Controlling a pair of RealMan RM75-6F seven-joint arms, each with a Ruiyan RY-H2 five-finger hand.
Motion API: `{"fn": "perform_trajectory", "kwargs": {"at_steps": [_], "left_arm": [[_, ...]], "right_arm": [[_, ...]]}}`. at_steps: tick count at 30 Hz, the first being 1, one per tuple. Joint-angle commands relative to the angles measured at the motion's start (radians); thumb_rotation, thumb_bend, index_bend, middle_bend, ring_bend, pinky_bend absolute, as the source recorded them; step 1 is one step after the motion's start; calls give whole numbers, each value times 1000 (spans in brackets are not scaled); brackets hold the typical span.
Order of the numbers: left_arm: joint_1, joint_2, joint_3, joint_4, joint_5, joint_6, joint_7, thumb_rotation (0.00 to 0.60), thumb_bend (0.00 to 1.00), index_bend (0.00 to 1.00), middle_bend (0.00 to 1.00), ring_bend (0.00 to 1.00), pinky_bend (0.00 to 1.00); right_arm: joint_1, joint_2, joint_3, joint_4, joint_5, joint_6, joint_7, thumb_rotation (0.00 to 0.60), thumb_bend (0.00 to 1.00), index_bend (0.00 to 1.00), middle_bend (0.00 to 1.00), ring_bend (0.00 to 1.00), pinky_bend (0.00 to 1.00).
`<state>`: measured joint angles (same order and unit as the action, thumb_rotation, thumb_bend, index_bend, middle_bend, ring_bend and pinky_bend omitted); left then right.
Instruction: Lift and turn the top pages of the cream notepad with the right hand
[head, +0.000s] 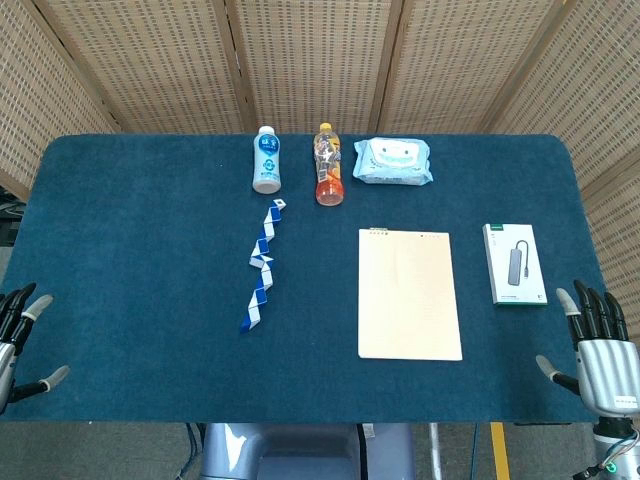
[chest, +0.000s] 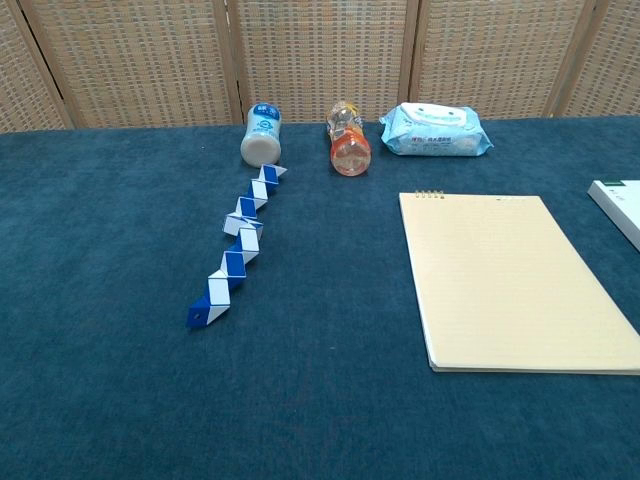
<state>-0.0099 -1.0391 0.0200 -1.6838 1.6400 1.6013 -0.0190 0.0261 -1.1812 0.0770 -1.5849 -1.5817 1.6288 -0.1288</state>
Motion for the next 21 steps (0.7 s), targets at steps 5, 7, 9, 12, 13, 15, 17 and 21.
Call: {"fn": "perform_trajectory", "kwargs": {"at_steps": [5,7,9,12,13,15,17,21], "left_arm": [[-1,1,0,3,0,-3,-7,600,0,0,0,0,0],[-1,0,0,3,1,-3,-6,600,0,0,0,0,0],[-1,-1,0,2,3,-2,-4,600,0,0,0,0,0],[-3,-4,0,2,12,1,5,600,0,0,0,0,0],[-5,-5,1,2,16,0,7,600,0,0,0,0,0],[-7,-7,1,3,18,-4,10,600,0,0,0,0,0],[-10,-10,1,4,14,-12,15,600,0,0,0,0,0],[-14,-14,2,-3,10,-23,24,600,0,0,0,0,0]], "right_arm": [[1,2,-2,-6,0,-4,9,600,0,0,0,0,0],[2,2,-4,-6,-1,-11,13,600,0,0,0,0,0],[5,3,-10,-7,-2,-22,19,600,0,0,0,0,0],[17,9,-30,-9,-18,-58,41,600,0,0,0,0,0],[25,9,-37,-8,-29,-73,50,600,5,0,0,0,0],[44,0,-50,6,-63,-94,65,600,73,0,0,0,0],[65,-22,-62,37,-102,-112,85,600,277,5,0,0,0],[108,-81,-88,133,-162,-160,122,600,405,50,3,0,0]]}}
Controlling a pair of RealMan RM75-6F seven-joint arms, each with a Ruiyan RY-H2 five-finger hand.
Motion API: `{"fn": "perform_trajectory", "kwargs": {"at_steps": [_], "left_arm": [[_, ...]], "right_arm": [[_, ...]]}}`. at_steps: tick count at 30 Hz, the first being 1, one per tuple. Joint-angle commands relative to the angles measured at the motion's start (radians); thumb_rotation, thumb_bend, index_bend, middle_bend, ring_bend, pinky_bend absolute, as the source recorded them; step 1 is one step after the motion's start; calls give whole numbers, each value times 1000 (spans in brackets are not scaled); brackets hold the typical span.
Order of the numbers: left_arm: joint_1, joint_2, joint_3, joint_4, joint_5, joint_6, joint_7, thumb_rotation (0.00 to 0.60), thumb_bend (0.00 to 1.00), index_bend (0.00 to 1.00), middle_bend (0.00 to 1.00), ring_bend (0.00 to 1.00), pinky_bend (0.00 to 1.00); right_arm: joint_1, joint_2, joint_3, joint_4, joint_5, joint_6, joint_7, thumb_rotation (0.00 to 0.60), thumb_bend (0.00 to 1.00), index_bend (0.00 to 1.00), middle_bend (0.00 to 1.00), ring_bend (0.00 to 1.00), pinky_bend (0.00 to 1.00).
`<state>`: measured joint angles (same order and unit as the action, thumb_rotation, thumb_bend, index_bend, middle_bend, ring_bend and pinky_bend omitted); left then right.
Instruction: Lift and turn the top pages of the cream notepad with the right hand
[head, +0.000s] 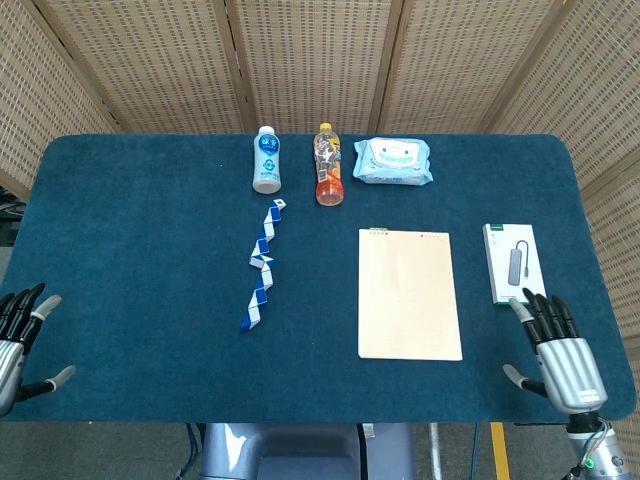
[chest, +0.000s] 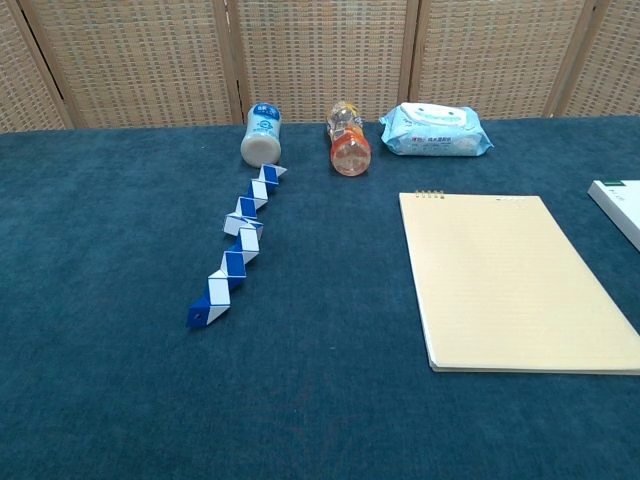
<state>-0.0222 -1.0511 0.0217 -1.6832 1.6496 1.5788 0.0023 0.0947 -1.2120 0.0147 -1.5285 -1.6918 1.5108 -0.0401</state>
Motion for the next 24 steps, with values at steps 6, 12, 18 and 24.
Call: {"fn": "perform_trajectory", "kwargs": {"at_steps": [6,12,18,24], "left_arm": [[2,-11,-7,-8,-1,15,11,600,0,0,0,0,0],[-6,-12,-11,-9,-17,-5,17,600,0,0,0,0,0],[-7,-10,-17,-13,-30,-7,14,600,0,0,0,0,0],[-14,-15,-19,-11,-38,-23,25,600,0,0,0,0,0]], "right_arm": [[73,-150,-52,225,-122,-52,41,600,402,117,81,0,0],[102,-232,-79,350,-154,-93,32,600,406,118,84,0,0],[128,-285,-94,411,-158,-143,10,600,406,118,84,0,0],[159,-327,-93,465,-148,-180,18,600,410,118,84,0,0]]}}
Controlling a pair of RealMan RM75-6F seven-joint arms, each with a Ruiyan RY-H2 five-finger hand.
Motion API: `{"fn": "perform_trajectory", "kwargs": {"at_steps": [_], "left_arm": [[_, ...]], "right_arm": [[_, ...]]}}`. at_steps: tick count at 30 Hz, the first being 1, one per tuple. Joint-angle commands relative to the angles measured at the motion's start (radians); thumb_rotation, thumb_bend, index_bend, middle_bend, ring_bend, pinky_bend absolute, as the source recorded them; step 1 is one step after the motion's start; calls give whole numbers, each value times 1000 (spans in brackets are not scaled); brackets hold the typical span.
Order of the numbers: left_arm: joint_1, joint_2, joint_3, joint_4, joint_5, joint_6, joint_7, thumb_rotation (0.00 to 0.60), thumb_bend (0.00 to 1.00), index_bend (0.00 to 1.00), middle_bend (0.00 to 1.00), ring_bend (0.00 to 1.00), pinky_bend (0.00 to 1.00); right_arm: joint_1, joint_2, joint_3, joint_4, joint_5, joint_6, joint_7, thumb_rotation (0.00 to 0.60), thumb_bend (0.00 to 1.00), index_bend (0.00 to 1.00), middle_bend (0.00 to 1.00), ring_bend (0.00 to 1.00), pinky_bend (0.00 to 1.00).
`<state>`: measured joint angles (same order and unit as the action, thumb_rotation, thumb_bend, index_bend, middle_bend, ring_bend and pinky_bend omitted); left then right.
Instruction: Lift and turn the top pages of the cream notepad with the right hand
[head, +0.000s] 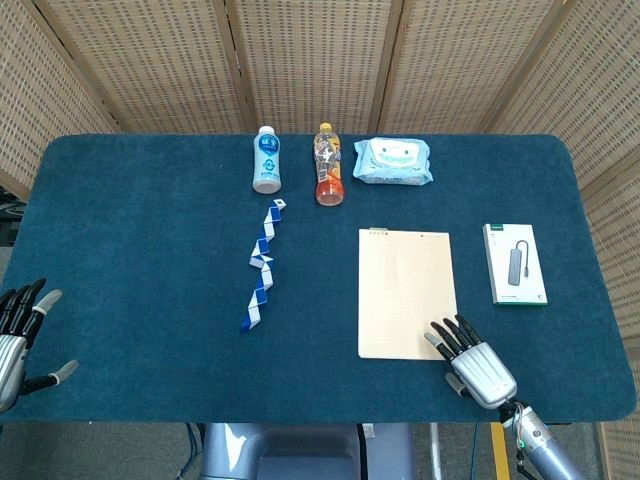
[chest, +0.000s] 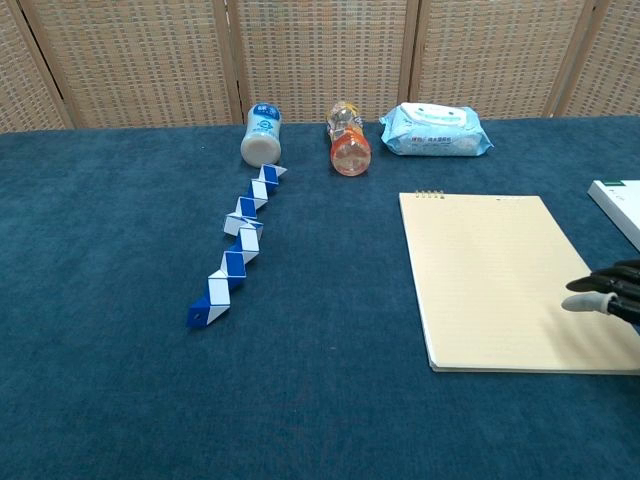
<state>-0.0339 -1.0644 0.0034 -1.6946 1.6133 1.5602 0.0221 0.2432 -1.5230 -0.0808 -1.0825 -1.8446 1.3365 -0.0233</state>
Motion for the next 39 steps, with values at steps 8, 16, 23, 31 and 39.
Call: {"fn": "perform_trajectory", "kwargs": {"at_steps": [8,16,23,31,39], "left_arm": [[-4,-7,-2,-4,-13,-13,14,600,0,0,0,0,0],[-6,-11,-4,-6,-22,-17,23,600,0,0,0,0,0],[-2,-8,-7,-7,-27,-9,10,600,0,0,0,0,0],[-1,-2,-7,-4,-28,-7,-7,600,0,0,0,0,0],[0,11,-3,-4,-23,-6,-41,600,0,0,0,0,0]], "right_arm": [[32,-47,10,59,26,-16,20,600,408,118,84,0,0],[44,-50,16,57,42,-8,26,600,406,118,84,0,0],[43,-62,5,64,55,-25,7,600,407,118,84,0,0],[45,-68,-6,65,61,-26,-6,600,408,118,84,0,0],[54,-77,-1,77,80,-35,-11,600,411,125,84,0,0]]}}
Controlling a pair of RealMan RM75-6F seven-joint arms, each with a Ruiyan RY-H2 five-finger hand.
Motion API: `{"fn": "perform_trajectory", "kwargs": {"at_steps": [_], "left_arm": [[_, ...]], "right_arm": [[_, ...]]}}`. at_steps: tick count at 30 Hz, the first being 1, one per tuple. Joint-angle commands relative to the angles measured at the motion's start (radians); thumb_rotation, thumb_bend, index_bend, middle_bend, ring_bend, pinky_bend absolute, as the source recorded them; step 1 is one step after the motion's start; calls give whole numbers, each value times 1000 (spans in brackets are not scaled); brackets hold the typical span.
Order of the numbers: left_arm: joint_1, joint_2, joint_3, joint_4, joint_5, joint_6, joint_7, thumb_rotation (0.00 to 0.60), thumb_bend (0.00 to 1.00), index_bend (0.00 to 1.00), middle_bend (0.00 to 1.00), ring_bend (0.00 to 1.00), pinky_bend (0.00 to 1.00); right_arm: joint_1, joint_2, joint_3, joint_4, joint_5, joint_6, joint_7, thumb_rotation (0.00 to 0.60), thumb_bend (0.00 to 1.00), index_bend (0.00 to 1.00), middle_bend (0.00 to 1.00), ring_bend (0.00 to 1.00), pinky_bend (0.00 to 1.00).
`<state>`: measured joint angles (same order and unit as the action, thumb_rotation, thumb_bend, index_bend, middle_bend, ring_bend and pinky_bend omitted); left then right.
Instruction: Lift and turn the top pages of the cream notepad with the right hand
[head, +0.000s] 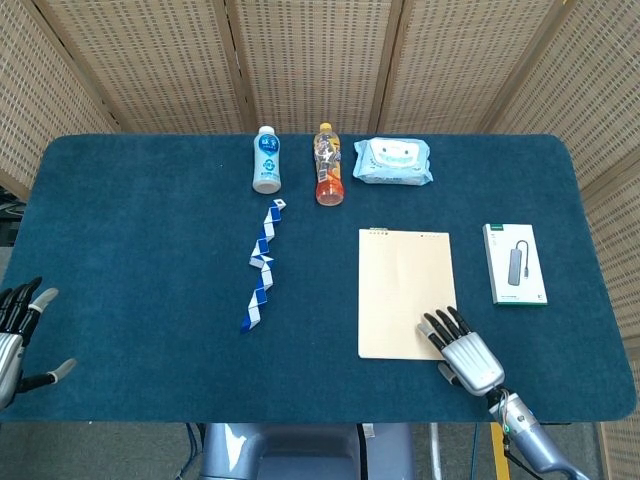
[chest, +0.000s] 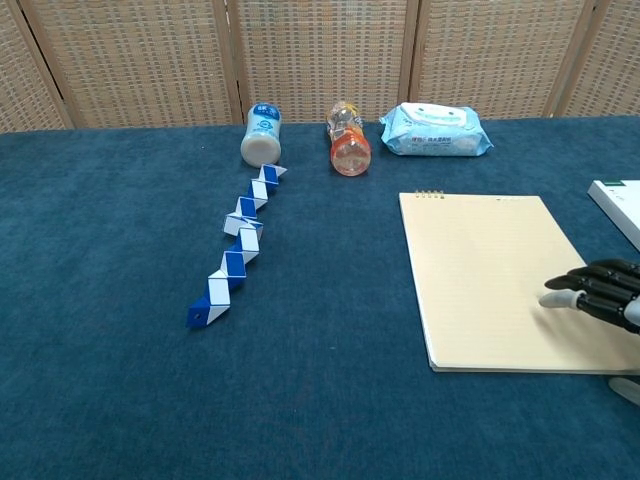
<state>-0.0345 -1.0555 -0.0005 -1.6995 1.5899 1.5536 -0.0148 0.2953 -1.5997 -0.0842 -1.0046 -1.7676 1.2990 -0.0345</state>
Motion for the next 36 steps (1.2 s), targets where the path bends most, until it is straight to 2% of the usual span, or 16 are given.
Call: {"fn": "perform_trajectory", "kwargs": {"at_steps": [1,21,36], "left_arm": [[0,3,1,2,0,0,-5,600,0,0,0,0,0],[1,8,2,1,0,0,-18,600,0,0,0,0,0],[1,9,-1,2,-6,0,-26,600,0,0,0,0,0]], "right_arm": [[2,0,3,-2,4,4,0,600,409,127,84,0,0],[23,-14,9,-6,37,-24,-16,600,413,152,84,0,0],[73,-40,66,2,57,-12,-72,600,414,160,77,0,0]]}}
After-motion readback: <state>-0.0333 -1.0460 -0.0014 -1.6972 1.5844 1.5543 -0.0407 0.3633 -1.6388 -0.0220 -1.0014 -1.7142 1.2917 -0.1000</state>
